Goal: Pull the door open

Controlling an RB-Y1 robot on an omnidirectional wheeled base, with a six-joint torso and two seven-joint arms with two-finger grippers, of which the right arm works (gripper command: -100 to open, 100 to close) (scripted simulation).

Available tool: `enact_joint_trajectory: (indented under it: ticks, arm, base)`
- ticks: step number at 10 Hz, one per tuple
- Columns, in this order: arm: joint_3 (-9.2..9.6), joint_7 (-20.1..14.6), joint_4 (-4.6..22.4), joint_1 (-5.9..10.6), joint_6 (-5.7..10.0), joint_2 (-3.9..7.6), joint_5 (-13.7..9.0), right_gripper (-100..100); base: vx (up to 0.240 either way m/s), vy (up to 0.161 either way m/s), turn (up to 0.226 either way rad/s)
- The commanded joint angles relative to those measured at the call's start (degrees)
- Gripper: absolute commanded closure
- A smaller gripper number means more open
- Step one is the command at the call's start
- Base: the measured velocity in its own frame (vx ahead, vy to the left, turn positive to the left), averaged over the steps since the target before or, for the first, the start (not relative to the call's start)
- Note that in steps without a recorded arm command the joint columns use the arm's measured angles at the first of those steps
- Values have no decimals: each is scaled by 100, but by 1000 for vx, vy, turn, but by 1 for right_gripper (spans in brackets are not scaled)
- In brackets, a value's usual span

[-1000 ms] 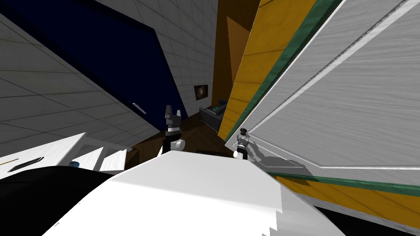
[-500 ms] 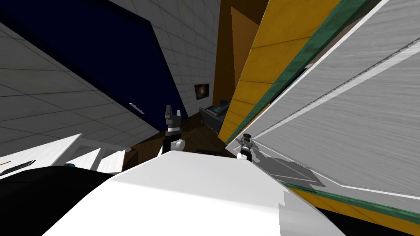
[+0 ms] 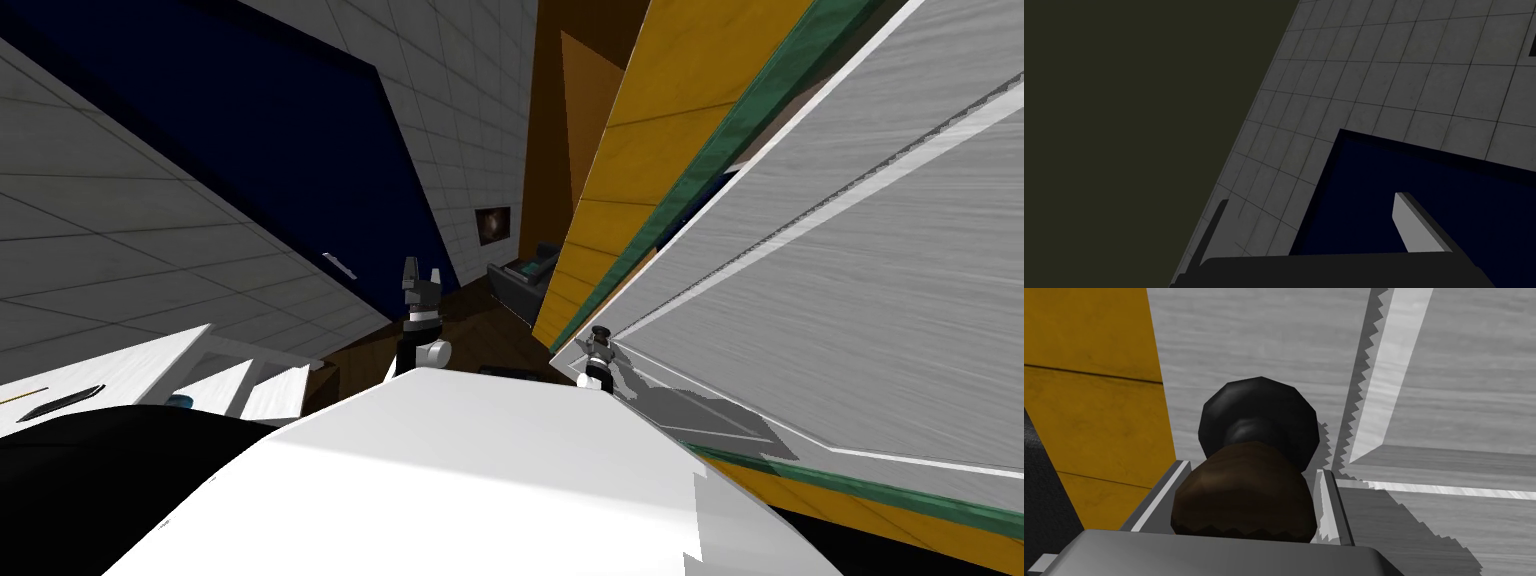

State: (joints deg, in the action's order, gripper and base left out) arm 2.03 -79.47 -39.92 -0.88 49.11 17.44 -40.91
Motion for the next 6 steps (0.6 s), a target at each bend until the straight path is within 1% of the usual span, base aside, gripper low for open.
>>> enact_joint_trajectory:
  ticks: [1,3,5,6]
  arm:
    - [98,-77,-44,-19,-6,32,51,100]
    - [186,-145,-82,-36,-11,61,96,100]
    - [359,-281,-159,-69,-21,117,186,100]
    - [430,-336,-190,-83,-25,140,223,100]
  base:
    - [-126,0,69]
    - [-200,-9,61]
    - [-237,-47,94]
    - [-235,-16,91]
